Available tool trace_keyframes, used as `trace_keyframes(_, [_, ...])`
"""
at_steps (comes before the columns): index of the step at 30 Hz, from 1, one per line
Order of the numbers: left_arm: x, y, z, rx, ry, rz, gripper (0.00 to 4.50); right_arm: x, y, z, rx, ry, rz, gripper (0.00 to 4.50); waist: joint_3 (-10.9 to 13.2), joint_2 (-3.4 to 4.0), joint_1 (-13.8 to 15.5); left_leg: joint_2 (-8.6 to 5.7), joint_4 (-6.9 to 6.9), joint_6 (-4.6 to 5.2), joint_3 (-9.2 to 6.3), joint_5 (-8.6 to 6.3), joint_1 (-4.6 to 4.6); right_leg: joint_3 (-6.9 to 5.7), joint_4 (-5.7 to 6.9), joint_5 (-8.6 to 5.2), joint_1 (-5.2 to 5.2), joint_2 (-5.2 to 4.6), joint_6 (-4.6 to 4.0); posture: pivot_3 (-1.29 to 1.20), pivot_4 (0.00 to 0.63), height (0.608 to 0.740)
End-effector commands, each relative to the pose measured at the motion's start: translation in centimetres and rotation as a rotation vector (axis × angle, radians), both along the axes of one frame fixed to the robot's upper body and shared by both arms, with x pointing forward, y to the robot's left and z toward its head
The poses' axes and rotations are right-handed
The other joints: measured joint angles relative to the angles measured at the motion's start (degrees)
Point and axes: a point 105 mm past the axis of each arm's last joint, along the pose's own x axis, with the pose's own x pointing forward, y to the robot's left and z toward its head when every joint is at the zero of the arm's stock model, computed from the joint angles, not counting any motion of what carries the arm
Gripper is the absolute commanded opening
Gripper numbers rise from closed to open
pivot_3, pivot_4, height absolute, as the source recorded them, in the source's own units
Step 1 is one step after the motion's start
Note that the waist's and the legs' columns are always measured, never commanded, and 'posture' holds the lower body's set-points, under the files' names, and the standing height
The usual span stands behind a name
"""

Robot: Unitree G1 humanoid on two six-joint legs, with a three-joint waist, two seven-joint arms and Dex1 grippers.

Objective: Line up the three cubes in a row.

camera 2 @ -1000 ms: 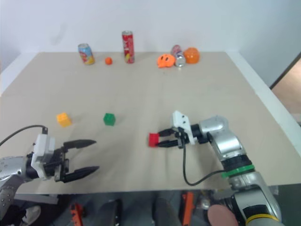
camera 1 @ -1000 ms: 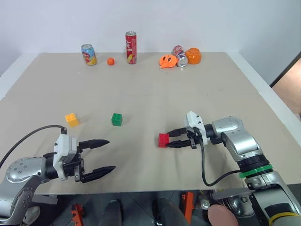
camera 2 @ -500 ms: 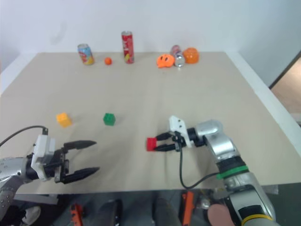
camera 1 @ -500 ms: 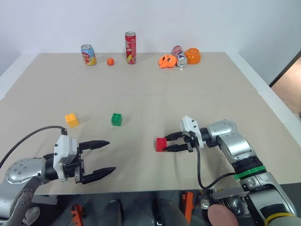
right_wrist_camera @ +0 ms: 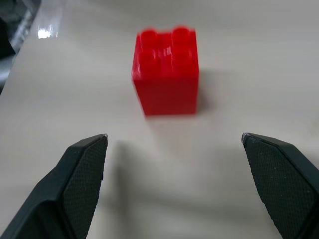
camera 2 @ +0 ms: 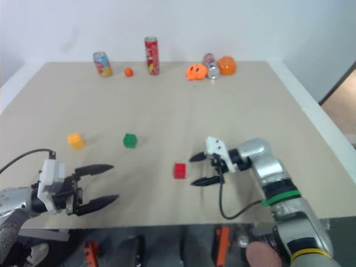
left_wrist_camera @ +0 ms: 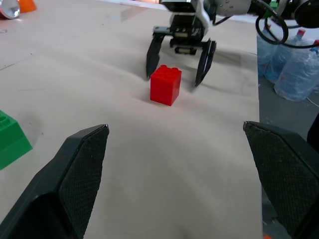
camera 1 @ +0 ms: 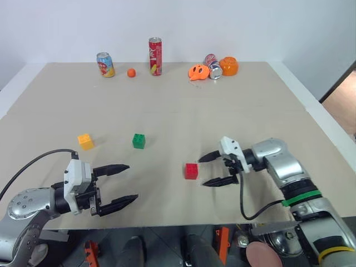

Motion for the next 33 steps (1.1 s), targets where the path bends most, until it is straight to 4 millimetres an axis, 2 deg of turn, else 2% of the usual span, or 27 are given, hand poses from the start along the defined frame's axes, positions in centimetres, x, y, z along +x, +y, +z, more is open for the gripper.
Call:
trace_keyframes(1, [0.8,1.3,0.5,-0.071,0.012,0.099,4.50,-0.4,-1.5,4.0,0.025,-0.094,0.021,4.45,0.0,0.00,0.0,0.00,0.00,0.00,0.03,0.00,0.00,0.03,0.00,0.00,-0.02,0.01,0.00,0.00,0.150,0.740])
trace_keyframes(4, [1.4,1.7,-0.7,-0.073,0.052,0.171,4.50,0.1,-2.0,7.0,0.143,-0.135,-0.070,4.45,0.0,-0.01,-0.1,0.00,0.00,0.00,0.06,0.00,0.03,0.08,0.00,0.01,-0.02,0.01,0.01,0.00,0.150,0.740])
trace_keyframes(7, [2.8,1.5,-2.2,-0.072,0.068,0.271,4.50,0.7,-1.1,10.1,0.344,-0.160,-0.182,4.45,0.0,-0.01,-0.1,0.03,0.00,0.00,0.18,0.00,0.12,0.21,0.01,0.02,-0.02,0.03,0.03,0.00,0.150,0.740])
trace_keyframes(10, [4.6,1.1,-3.6,-0.035,0.084,0.370,4.50,0.5,0.0,11.3,0.462,-0.176,-0.250,4.45,0.0,-0.04,0.0,0.02,0.07,0.00,0.19,0.00,0.14,0.31,0.07,0.10,0.00,0.09,0.12,0.00,0.150,0.740])
trace_keyframes(13, [6.5,1.0,-5.9,0.077,0.104,0.485,4.50,-0.6,2.0,11.3,0.522,-0.187,-0.275,4.45,-0.1,-0.11,0.1,0.01,0.12,0.00,0.19,0.00,0.11,0.38,0.09,0.13,0.01,0.10,0.18,0.00,0.150,0.740])
trace_keyframes(15, [7.9,0.9,-6.2,0.064,0.123,0.569,4.50,-1.5,3.0,11.1,0.549,-0.161,-0.279,4.45,-0.1,-0.12,0.1,-0.05,0.14,0.00,0.20,0.00,0.10,0.47,0.09,0.18,0.03,0.10,0.26,0.00,0.150,0.740])
trace_keyframes(22, [10.5,-1.8,-5.4,0.047,0.130,0.623,4.50,-4.3,4.8,9.6,0.554,-0.113,-0.260,4.45,-0.1,-0.13,0.8,-0.21,0.40,0.00,0.20,0.00,-0.05,0.74,0.09,0.29,0.06,0.09,0.47,0.00,0.150,0.740])
trace_keyframes(28, [12.6,-2.0,-4.0,0.014,0.155,0.743,4.50,-4.5,4.9,9.5,0.558,-0.111,-0.281,4.45,-0.1,-0.15,0.8,-0.29,0.61,0.02,0.22,0.01,-0.05,0.91,0.08,0.32,0.08,0.09,0.51,0.00,0.150,0.740])
trace_keyframes(33, [13.1,-3.5,-3.8,0.011,0.196,0.725,4.50,-4.5,5.1,9.9,0.569,-0.112,-0.281,4.45,-0.1,-0.15,0.8,-0.34,0.66,0.03,0.21,0.02,-0.05,0.97,0.08,0.34,0.08,0.10,0.55,0.00,0.150,0.740])
